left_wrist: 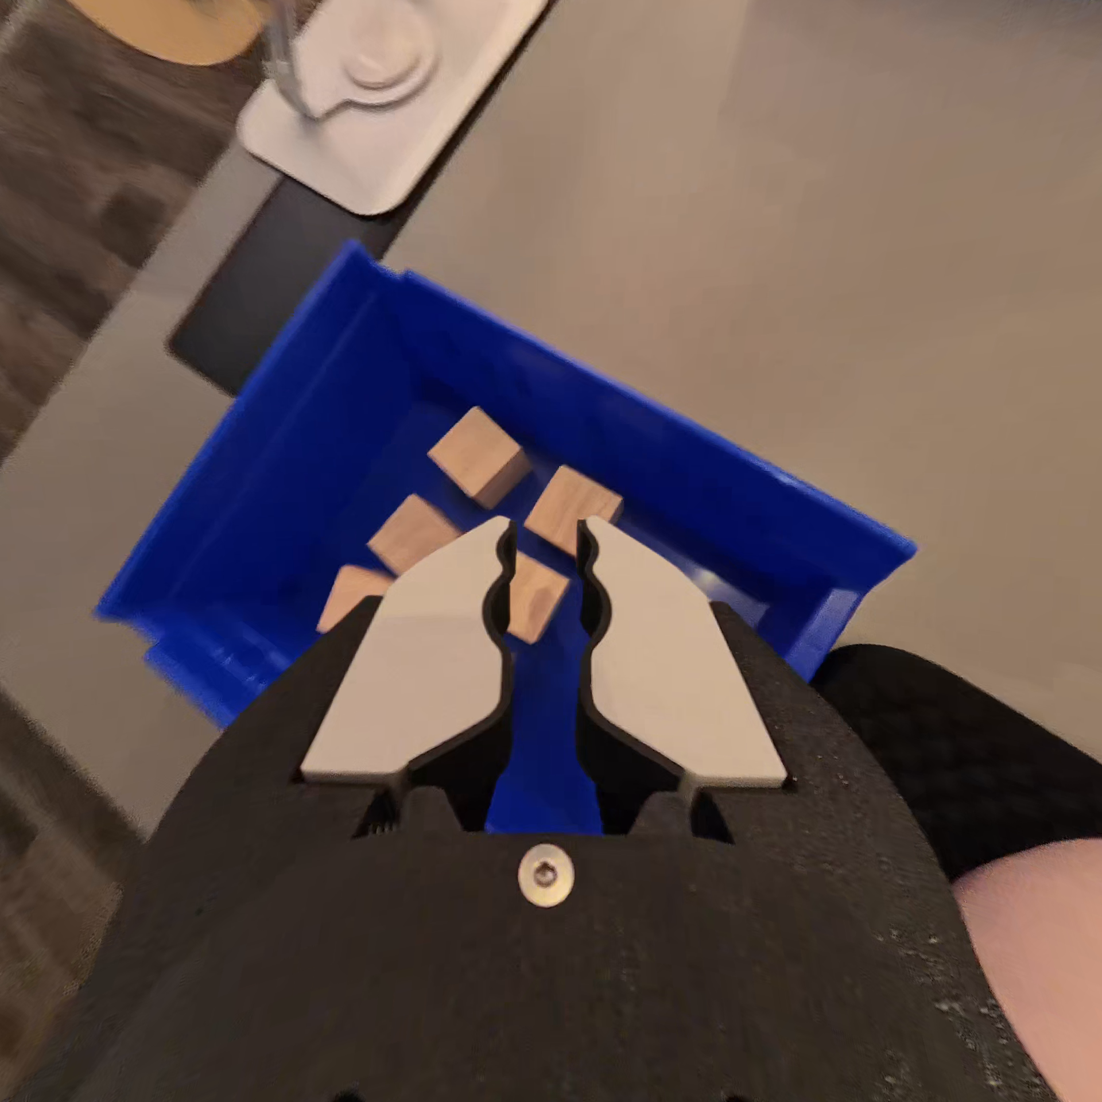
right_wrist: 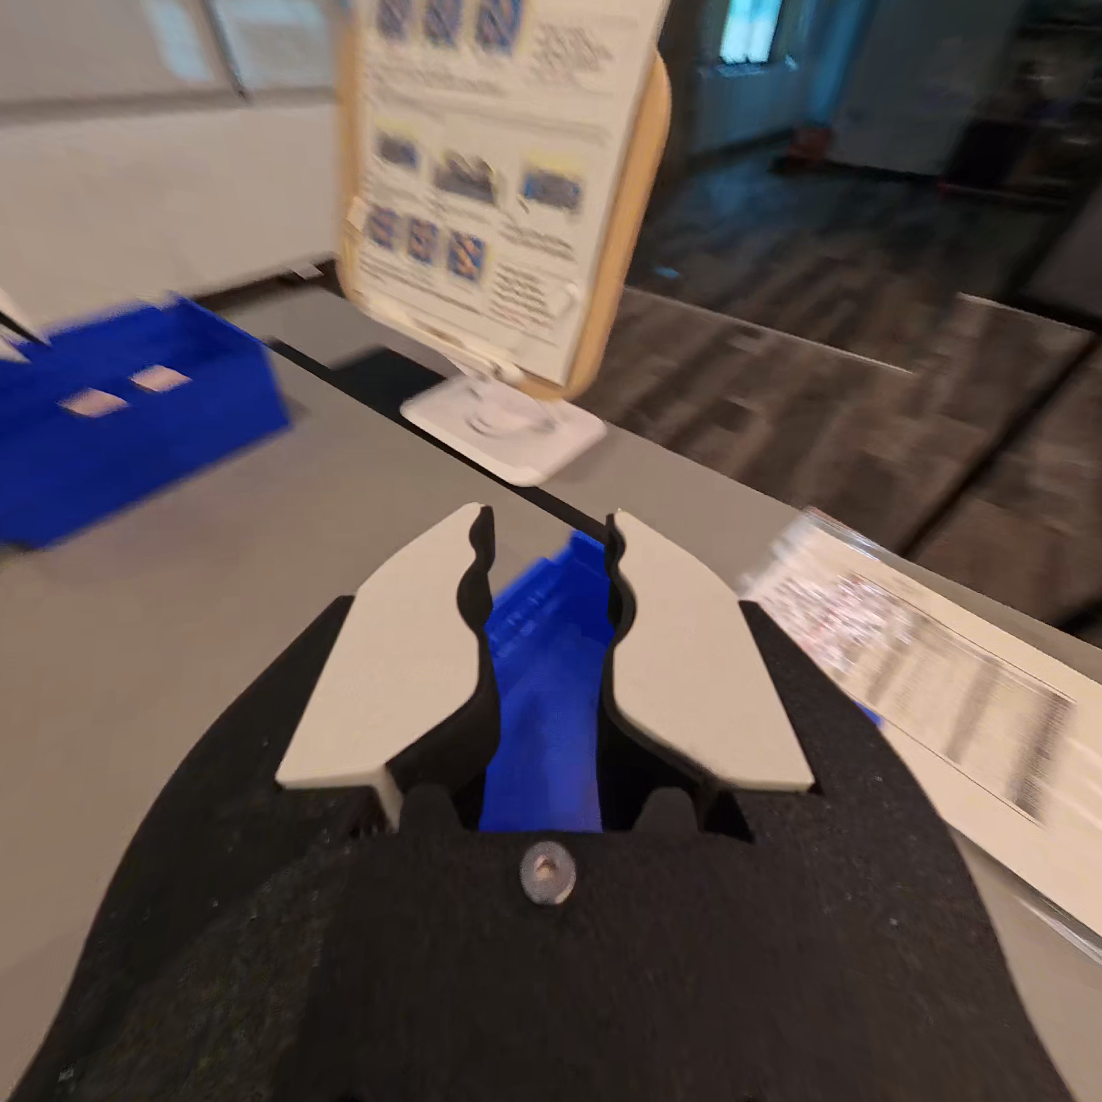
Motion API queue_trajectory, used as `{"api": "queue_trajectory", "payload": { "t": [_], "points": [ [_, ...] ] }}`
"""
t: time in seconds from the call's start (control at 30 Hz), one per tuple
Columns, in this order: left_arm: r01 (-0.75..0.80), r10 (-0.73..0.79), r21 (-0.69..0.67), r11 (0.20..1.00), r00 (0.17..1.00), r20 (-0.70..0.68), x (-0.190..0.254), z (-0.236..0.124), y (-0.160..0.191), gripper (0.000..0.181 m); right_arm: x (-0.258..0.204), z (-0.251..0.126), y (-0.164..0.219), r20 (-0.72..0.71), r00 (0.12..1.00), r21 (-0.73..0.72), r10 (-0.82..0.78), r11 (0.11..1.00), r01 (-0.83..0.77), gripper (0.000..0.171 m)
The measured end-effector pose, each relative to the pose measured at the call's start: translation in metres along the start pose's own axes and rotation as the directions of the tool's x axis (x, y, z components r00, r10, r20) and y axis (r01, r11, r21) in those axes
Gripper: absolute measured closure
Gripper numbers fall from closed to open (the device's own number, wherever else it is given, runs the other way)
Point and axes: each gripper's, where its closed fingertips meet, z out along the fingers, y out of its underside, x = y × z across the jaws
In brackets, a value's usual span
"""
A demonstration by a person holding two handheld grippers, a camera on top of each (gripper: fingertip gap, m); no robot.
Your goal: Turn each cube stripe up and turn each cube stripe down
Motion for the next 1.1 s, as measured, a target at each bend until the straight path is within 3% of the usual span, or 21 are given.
{"api": "queue_trajectory", "payload": {
  "t": [0.03, 0.2, 0.43, 0.7, 1.1],
  "points": [
    [0.0, -0.001, -0.022, 1.0, 0.998, -0.064, 0.009, 0.008, -0.001, 0.162, -0.007, 0.0, -0.006, 0.053, 0.998, 0.039, 0.032, 0.999, -0.034, 0.139],
    [-0.112, 0.085, -0.264, 0.958, 0.99, -0.109, 0.025, 0.048, 0.012, 0.153, -0.019, -0.008, -0.019, 0.206, 0.968, 0.112, 0.14, 0.98, -0.166, 0.144],
    [-0.184, 0.172, -0.443, 0.878, 0.983, -0.068, 0.016, 0.084, 0.029, 0.145, -0.014, -0.006, -0.012, 0.247, 0.941, 0.089, 0.233, 0.961, -0.261, 0.144],
    [-0.198, 0.184, -0.454, 0.869, 0.98, -0.076, 0.01, 0.093, 0.039, 0.132, -0.016, 0.004, -0.002, 0.277, 0.924, 0.039, 0.263, 0.958, -0.285, 0.144],
    [-0.184, 0.148, -0.574, 0.798, 0.983, -0.109, 0.007, 0.107, 0.069, 0.131, -0.025, 0.02, 0.013, 0.303, 0.913, -0.05, 0.272, 0.962, -0.27, 0.144]
  ]
}}
